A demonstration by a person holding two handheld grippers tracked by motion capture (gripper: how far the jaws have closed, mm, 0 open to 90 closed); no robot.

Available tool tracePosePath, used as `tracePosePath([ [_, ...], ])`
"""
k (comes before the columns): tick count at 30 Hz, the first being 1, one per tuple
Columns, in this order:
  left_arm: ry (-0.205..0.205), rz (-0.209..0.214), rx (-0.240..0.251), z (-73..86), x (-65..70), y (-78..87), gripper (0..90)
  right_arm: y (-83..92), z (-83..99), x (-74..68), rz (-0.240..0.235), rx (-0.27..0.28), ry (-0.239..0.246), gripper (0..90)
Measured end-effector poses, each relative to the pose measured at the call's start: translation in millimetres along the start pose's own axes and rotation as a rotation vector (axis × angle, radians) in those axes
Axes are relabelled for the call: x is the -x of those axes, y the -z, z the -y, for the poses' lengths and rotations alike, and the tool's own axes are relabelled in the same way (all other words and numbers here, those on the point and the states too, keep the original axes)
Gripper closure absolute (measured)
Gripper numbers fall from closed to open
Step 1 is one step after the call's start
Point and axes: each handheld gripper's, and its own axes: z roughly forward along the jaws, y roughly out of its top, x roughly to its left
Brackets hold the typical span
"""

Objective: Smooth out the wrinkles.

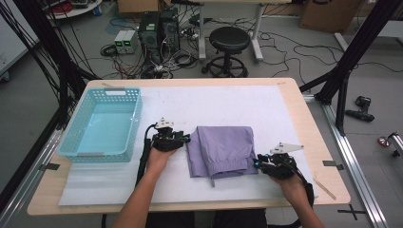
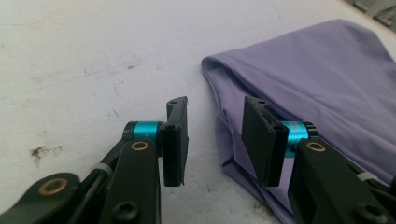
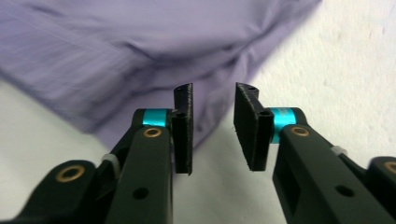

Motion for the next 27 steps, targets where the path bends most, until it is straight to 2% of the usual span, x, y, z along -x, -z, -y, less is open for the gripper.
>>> tracePosePath([
  [1,-0.001,0.004,-0.022,-0.5,0.8,-1.9,62.1,-4.8,0.5,0.3,0.014,-0.026,0.006,68.2],
  [3,-0.013,-0.001,-0.076,-1.2,3.0,-6.3,69.7,-5.9,1.1,-1.3,0.027,-0.023,0.000,70.7],
  [4,-0.013,-0.001,-0.076,-1.2,3.0,-6.3,74.5,-5.5,0.9,-1.3,0.027,-0.023,-0.007,74.3],
  [5,-0.054,-0.009,-0.102,-2.2,7.4,-9.2,83.5,-4.6,1.2,-0.6,0.017,-0.026,-0.013,88.9],
  [6,-0.060,-0.018,-0.110,-3.0,8.8,-9.9,88.6,-4.0,1.6,-0.6,-0.004,-0.030,-0.015,89.1],
  [8,-0.065,-0.049,-0.109,-4.3,9.6,-10.0,89.4,-3.0,2.2,-3.4,0.008,-0.033,-0.003,90.0],
  [9,-0.060,-0.060,-0.105,-4.4,9.3,-10.3,89.5,-2.0,2.1,-3.2,-0.011,-0.041,-0.015,90.0],
  [12,-0.049,-0.062,-0.093,-4.1,7.8,-10.7,89.4,0.8,4.5,-5.3,-0.032,-0.045,-0.035,90.0],
  [13,-0.053,-0.059,-0.091,-4.0,8.2,-10.1,88.9,1.4,4.9,-5.6,-0.029,-0.043,-0.031,88.6],
  [14,-0.046,-0.060,-0.077,-4.5,8.0,-8.3,84.2,1.6,4.8,-5.4,-0.032,-0.036,-0.035,82.5],
  [15,-0.038,-0.059,-0.068,-5.2,7.7,-6.1,72.8,2.7,4.5,-3.4,-0.039,-0.017,-0.047,66.9],
  [16,-0.038,-0.059,-0.068,-5.2,7.7,-6.1,72.3,2.7,4.5,-3.4,-0.039,-0.017,-0.047,66.9],
  [17,-0.039,-0.052,-0.013,-5.6,8.1,2.4,70.4,9.3,2.1,1.4,-0.026,0.049,-0.080,58.1],
  [20,-0.044,-0.005,0.047,-2.2,10.0,13.4,70.0,19.7,-1.6,6.2,0.011,0.124,-0.074,50.0],
  [23,-0.055,0.048,0.085,4.4,12.5,20.5,70.0,26.2,-3.8,10.4,0.015,0.175,-0.070,44.3],
  [26,-0.082,0.102,0.105,12.7,18.0,25.8,70.0,27.4,-5.7,10.8,0.023,0.191,-0.050,42.3],
  [27,-0.082,0.102,0.105,12.7,18.0,25.8,70.1,27.4,-5.7,10.8,0.023,0.191,-0.050,42.3],
])
